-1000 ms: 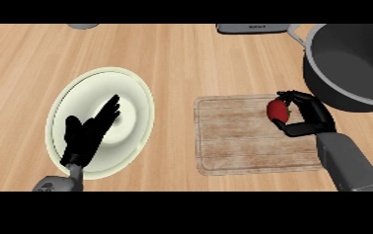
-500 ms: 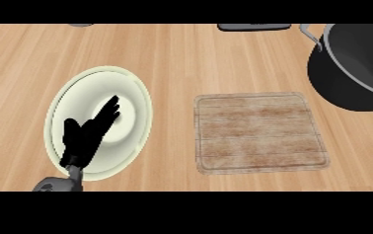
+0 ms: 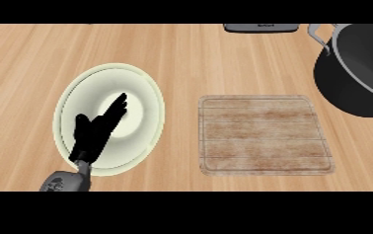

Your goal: Pick the tomato from the cutting board and place it in the pot

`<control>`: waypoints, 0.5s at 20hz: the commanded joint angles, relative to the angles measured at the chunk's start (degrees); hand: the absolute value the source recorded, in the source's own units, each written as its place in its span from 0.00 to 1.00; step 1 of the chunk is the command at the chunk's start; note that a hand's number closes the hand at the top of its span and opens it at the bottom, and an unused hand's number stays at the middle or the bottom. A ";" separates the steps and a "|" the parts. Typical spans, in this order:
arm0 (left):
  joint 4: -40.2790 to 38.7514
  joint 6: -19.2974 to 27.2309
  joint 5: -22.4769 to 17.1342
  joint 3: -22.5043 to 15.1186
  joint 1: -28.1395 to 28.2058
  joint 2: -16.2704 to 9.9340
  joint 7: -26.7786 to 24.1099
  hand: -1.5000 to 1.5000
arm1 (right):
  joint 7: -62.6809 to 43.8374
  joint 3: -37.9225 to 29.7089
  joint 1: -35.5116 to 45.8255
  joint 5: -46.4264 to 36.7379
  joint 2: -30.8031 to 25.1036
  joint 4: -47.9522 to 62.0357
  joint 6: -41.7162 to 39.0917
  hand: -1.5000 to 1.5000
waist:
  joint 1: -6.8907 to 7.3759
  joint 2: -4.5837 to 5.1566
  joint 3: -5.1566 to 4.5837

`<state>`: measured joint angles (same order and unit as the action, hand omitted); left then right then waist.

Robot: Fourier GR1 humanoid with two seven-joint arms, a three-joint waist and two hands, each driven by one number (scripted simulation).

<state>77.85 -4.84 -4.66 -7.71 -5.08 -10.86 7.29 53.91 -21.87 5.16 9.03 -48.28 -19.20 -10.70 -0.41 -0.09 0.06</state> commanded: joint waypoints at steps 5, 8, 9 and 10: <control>2.70 1.40 2.08 -1.19 1.68 1.51 1.20 0.50 | -5.33 0.57 -0.76 -0.63 -2.87 -12.82 9.55 1.00 | 0.15 -0.09 -0.23; 3.29 0.89 1.69 -1.36 2.39 2.09 1.70 0.50 | -13.17 1.48 -0.94 -0.76 -5.63 -19.98 9.42 1.00 | -0.04 -0.16 -0.26; 2.72 -0.03 1.61 -0.40 1.56 0.45 2.42 0.50 | -16.82 2.52 -2.16 -0.84 -4.12 -24.55 11.10 1.00 | -0.34 -0.23 -0.32; 0.78 -0.78 0.36 0.93 -0.36 0.92 1.93 0.50 | -17.67 1.30 -2.31 -0.93 -8.41 -22.82 8.31 1.00 | -0.15 -0.05 -0.20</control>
<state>79.89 -5.27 -3.96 -7.65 -3.93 -10.40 8.79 42.92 -20.82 3.88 8.45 -53.19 -35.95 -2.89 -0.43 -0.19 -0.15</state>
